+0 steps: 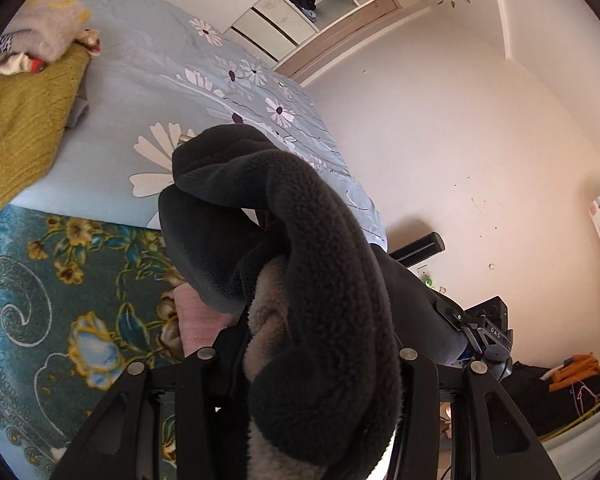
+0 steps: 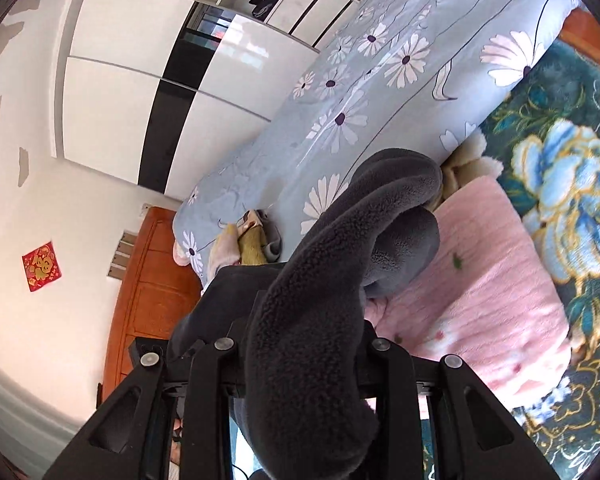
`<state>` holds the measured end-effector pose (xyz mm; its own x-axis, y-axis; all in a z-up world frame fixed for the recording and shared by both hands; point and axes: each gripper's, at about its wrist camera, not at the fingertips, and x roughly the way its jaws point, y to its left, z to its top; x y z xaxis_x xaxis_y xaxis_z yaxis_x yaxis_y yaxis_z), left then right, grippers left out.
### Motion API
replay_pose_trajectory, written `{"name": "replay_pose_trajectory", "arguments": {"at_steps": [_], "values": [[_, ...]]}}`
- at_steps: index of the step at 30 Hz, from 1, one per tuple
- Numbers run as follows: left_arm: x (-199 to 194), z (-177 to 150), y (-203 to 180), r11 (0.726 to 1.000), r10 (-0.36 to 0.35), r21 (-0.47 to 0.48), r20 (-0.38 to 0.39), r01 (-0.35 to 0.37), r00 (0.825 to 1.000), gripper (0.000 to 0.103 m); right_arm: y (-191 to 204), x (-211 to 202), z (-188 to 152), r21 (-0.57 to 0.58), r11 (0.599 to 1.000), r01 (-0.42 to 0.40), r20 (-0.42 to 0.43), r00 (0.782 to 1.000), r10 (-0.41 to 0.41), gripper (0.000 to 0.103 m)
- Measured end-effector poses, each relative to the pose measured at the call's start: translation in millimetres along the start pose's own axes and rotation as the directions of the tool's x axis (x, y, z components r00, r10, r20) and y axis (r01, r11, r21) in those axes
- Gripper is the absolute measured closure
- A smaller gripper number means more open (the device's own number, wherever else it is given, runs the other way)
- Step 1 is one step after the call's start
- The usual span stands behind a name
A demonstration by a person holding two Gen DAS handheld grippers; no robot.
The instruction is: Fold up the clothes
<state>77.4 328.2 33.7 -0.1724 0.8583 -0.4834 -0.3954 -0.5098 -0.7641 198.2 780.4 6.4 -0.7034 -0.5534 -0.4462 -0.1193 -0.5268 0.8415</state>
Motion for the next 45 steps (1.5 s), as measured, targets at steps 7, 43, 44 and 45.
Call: {"name": "replay_pose_trajectory", "arguments": {"at_steps": [7,43,44,45], "values": [[10,7,-26,0.995,-0.09,0.04,0.07,0.087,0.993,0.054,40,-37,42,-0.104,0.993,-0.055,0.1,0.993,0.065,0.071],[-25,-105,111,0.919,0.235,-0.323,-0.007,-0.225,0.972,0.035,-179,-80,-45,0.351,0.919,0.177,0.154,0.958,-0.243,0.044],[-33,-103,108,0.915,0.278,-0.306,0.004,-0.264,0.961,0.035,-174,-84,-45,0.343,0.911,0.23,0.156,0.942,-0.297,0.044],[-41,-100,106,0.908,0.32,-0.289,0.016,-0.302,0.947,0.035,-168,-88,-43,0.334,0.899,0.284,0.163,0.922,-0.352,0.044]]}}
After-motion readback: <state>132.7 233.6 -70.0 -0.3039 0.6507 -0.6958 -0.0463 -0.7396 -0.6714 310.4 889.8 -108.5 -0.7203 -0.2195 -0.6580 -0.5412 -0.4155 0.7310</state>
